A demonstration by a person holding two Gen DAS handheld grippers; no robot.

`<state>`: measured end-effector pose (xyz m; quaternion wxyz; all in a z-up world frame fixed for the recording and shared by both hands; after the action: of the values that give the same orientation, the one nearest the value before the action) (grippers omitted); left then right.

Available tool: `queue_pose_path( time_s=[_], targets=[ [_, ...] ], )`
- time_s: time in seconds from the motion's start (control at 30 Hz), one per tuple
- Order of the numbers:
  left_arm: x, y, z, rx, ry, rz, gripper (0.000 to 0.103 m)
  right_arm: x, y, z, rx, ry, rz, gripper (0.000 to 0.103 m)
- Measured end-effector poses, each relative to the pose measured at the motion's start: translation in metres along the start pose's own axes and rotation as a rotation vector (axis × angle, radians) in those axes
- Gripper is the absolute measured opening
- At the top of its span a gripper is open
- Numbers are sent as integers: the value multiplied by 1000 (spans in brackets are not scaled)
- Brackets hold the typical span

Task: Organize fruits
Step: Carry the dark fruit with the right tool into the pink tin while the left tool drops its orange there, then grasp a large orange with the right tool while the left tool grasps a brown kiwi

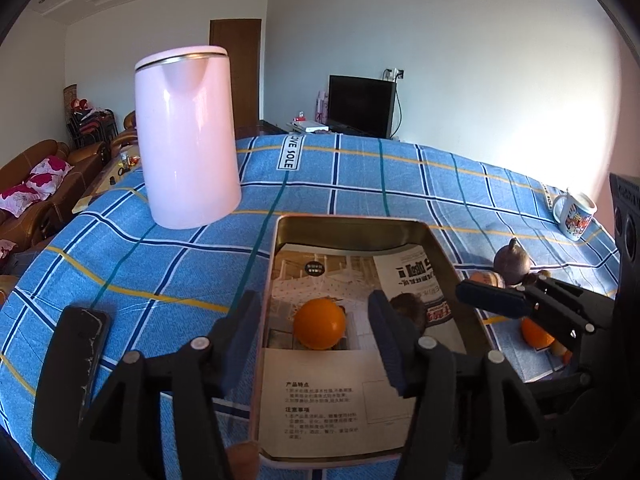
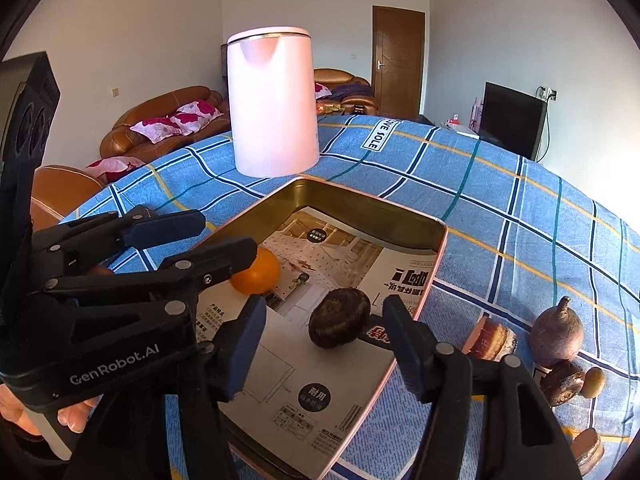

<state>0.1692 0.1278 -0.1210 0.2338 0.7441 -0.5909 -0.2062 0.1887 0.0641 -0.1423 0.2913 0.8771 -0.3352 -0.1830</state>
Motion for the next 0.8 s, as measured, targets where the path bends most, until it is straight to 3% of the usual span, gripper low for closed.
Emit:
queue_pose_path(
  time_s=[0.1, 0.23, 0.47, 0.6, 0.8],
  targets=[
    [1, 16, -3, 27, 14, 13, 61, 2, 19, 3, 25, 13, 16, 64],
    [15, 37, 0, 67, 16, 39, 71, 19, 62, 23, 70, 8, 63, 66],
    [81, 54, 22, 67, -74, 125, 72, 77, 136, 85, 104, -68, 244, 69],
    [115, 55, 35, 46, -136, 155, 72, 100, 146, 111, 78, -121, 272, 69],
    [145, 55, 46, 33, -193, 164, 72, 112, 140, 125, 53, -163, 250, 67]
  ],
)
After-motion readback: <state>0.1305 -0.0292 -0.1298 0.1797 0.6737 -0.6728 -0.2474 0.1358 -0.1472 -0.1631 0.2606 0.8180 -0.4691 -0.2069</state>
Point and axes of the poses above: each gripper's, at about its wrist camera, not at the fingertips, and y roughly against the way its jaws point, x to its right, z to its underside, the point moved 10 cm from there along -y, roughly the way its jaws point, and after that the axes turned 10 degrees about -z, right-handed, at the moved point
